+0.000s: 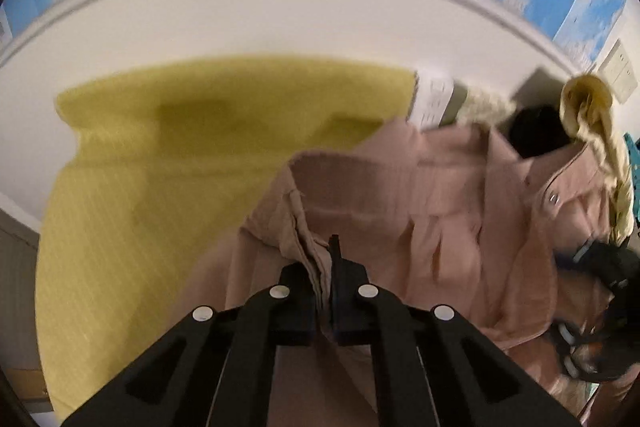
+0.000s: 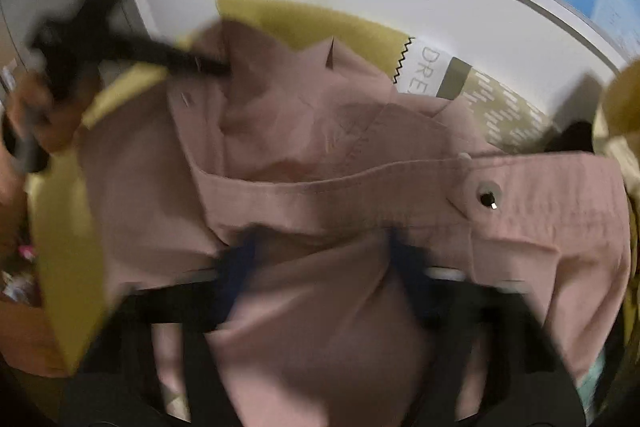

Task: Fold large clothes
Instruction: 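Fold the hem with the left gripper toward the collar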

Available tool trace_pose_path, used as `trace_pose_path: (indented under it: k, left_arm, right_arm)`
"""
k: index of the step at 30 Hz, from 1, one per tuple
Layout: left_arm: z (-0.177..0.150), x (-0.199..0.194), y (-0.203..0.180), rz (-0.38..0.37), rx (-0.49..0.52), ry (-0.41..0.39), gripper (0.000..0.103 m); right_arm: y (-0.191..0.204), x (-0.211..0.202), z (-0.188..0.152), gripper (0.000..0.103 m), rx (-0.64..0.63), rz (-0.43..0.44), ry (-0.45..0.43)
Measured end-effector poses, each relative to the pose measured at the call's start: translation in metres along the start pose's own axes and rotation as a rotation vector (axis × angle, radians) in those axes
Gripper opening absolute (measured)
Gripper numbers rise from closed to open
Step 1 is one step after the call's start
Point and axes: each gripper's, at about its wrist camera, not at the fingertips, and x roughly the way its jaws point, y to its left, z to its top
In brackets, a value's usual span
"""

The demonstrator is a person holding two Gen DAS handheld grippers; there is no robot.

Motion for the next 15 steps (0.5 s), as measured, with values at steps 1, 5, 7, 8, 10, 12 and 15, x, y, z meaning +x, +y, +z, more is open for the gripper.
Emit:
trace_pose_path:
  k: [1,5,7,8,10,12,15]
  left_arm:
    - [0.005,-0.006,0.001,-0.006,-0.006,-0.012,0.003]
    - [0.026,-0.016,0.01,-0.072,-0.078,-0.009,0.003]
    - [0.034,-0.018,0.021,-0.105,-0.131,-0.003,0.006]
    - [0.035,-0.017,0.024,-0.111,-0.146,-0.002,0.007]
    - [0.034,-0.008,0.028,-0.112,-0.149,0.026,0.01]
    - [0.028,0.004,0.025,-0.082,-0.131,0.056,0.013]
    - [0.021,0.017,0.027,-0.061,-0.118,0.081,0.013]
  right_arm:
    - [-0.003,0.006,0.002,0.001,0.015,0.003,0.022]
    - [-0.023,-0.011,0.015,0.001,0.094,-0.014,-0.085]
    - [-0.041,-0.026,0.025,0.001,0.158,-0.015,-0.142]
    - [-0.048,-0.029,0.029,0.001,0.184,-0.012,-0.156]
    - [-0.062,-0.03,0.033,0.007,0.238,0.015,-0.146]
    - [-0.068,-0.027,0.032,0.044,0.254,0.004,-0.124]
    - [-0.06,-0.019,0.025,0.072,0.192,-0.066,-0.082]
